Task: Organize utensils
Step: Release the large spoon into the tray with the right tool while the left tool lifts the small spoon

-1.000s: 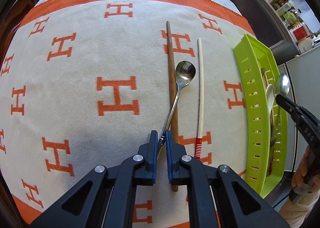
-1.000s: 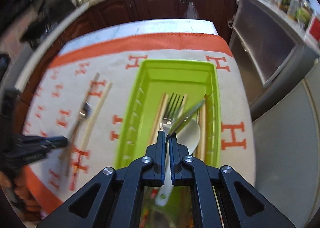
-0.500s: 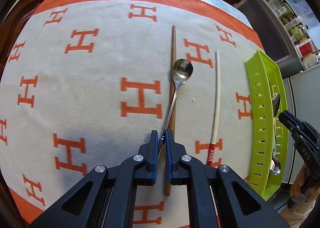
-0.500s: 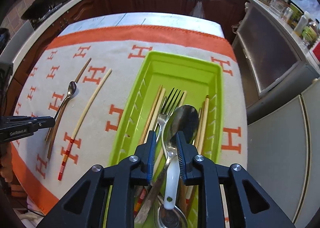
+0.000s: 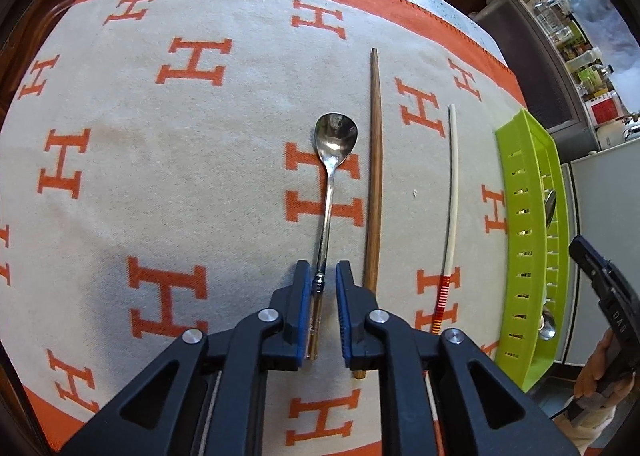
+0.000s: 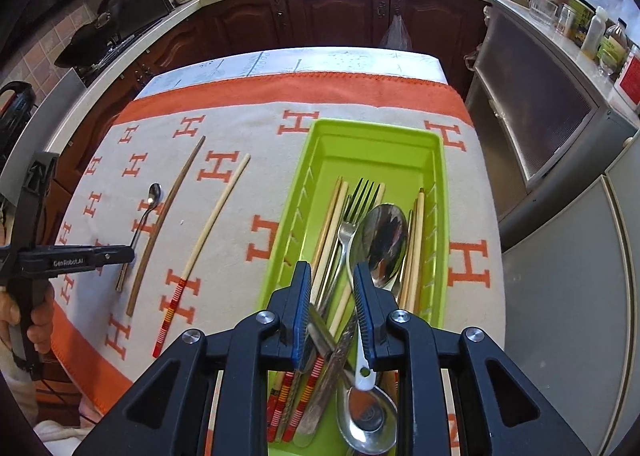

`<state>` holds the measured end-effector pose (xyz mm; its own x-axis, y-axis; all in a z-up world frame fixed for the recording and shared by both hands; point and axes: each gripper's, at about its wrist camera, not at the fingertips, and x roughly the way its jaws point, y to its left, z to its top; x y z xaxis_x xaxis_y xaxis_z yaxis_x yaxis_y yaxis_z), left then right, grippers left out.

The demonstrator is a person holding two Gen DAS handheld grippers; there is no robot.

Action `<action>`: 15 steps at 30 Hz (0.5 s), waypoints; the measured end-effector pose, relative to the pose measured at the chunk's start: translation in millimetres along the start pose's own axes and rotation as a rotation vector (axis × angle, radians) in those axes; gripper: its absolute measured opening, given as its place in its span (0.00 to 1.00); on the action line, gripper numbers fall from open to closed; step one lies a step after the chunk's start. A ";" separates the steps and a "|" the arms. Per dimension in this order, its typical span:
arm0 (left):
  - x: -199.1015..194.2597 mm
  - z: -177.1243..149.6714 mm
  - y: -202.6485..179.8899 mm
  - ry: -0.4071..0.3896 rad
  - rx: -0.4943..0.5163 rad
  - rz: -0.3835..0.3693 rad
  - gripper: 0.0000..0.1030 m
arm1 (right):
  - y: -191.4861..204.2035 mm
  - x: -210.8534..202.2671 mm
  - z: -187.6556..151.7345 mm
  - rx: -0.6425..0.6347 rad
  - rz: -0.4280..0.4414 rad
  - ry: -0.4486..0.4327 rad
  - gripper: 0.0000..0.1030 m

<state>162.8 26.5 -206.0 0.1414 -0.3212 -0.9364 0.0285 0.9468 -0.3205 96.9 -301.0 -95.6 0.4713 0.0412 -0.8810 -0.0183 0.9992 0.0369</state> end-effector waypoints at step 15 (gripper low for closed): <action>1.6 7.0 -36.4 -0.103 0.062 0.241 0.02 | -1.6 -1.2 -10.5 0.033 0.017 -0.017 0.21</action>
<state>169.0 -8.4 -194.8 0.2512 -0.0855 -0.9642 0.0417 0.9961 -0.0774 87.1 -302.6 -99.6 0.4858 0.0577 -0.8722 0.0027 0.9977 0.0676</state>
